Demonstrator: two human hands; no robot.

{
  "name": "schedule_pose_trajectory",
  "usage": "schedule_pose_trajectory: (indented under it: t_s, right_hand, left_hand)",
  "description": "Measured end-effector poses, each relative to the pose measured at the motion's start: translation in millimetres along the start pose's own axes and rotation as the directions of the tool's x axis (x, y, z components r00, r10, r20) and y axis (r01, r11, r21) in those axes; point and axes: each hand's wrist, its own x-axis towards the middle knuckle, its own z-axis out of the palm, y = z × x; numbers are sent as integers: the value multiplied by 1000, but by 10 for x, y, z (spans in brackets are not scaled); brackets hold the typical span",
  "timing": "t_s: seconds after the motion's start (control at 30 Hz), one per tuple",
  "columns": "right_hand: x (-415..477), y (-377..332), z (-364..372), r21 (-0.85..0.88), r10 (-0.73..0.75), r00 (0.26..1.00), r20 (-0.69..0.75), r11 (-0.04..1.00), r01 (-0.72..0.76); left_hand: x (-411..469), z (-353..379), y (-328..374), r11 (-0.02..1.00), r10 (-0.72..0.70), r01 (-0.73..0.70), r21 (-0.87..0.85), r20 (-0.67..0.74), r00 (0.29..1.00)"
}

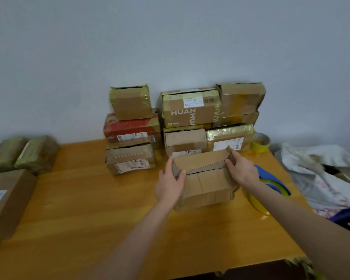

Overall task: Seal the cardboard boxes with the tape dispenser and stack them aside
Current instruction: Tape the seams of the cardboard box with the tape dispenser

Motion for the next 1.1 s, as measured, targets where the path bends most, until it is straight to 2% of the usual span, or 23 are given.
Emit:
schedule_pose_trajectory:
  t_s: [0.2,0.37,0.43,0.47,0.5,0.57,0.67,0.87,0.97,1.03,1.1]
  right_hand:
    - [177,386,-74,2,-68,997,36,998,68]
    - [285,485,-99,-59,-179,968,178,980,192]
    - [282,479,-102,-107,-184,962,204,972,208]
    - [273,483,-98,-138,-202,959,201,963,231]
    - [260,492,-94,-171,-234,953,194,948,267]
    - [263,506,-100,-203,-309,929,204,915,349]
    - [312,509,-120,-174,-397,883,251,879,444]
    - [375,560,-149,-106,-447,840,309,861,497]
    - [474,629,-274,71,-493,799,346,862,501]
    - [563,795,-400,180,-462,855,237,885,429]
    - [653,1105,-505,100,-291,949,123,955,280]
  left_hand:
    - [66,355,219,995,-6,9,102,-33,999]
    - [9,435,262,991,-48,56,125,-62,997]
    - [-63,421,298,987,1,19,162,-122,993]
    - [-108,419,329,967,80,-44,250,-135,988]
    - [-162,422,366,927,168,-121,354,-104,980]
    - [-264,441,442,826,265,-259,501,61,962]
    - [-335,493,478,695,257,-352,627,241,936]
    - [-245,520,490,633,249,-349,691,246,937]
    - [-221,522,467,620,272,-354,701,231,934]
    - [-214,533,439,630,283,-351,692,216,934]
    - [-209,547,413,639,296,-349,685,200,934]
